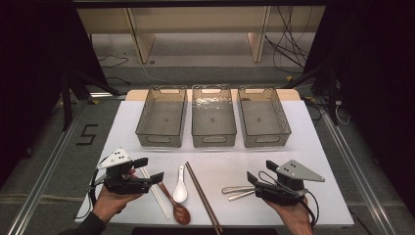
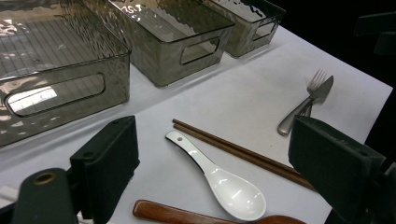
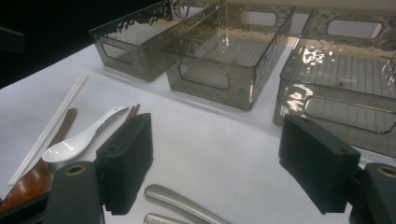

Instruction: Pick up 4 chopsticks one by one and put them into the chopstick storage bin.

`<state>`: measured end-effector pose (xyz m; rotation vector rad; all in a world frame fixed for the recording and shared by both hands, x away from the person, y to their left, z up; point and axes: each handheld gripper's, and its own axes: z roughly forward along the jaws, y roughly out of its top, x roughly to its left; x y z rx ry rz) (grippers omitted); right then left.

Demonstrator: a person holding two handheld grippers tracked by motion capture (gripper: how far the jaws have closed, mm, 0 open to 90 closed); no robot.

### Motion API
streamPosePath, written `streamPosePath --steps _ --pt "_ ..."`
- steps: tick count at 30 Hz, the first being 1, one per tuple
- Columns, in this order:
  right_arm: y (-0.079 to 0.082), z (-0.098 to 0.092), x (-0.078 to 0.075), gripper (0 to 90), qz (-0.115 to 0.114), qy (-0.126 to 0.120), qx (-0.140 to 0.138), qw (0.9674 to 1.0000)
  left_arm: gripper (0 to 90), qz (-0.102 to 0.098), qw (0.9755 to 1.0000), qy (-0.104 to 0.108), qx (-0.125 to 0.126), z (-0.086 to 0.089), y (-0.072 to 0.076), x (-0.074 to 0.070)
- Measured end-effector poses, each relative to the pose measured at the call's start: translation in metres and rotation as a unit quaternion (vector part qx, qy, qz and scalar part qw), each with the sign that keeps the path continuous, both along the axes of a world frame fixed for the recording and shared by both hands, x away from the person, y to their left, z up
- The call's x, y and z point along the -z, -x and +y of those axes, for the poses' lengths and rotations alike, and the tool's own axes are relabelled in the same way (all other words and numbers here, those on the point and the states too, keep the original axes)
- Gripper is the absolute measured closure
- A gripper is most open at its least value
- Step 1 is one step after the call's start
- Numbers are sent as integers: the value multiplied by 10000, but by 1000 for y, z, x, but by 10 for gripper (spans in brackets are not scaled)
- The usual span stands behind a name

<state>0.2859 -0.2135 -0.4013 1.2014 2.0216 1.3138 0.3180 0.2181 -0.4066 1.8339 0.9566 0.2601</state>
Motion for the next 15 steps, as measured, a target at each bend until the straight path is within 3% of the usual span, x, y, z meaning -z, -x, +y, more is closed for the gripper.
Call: streamPosePath --steps 13,15 --pt "-2 2 -1 273 114 93 32 9999 154 -15 10000 -58 -18 0 0 0" --pt "-2 1 -1 273 139 81 28 9999 154 -21 9998 -178 4 0 -1 0"
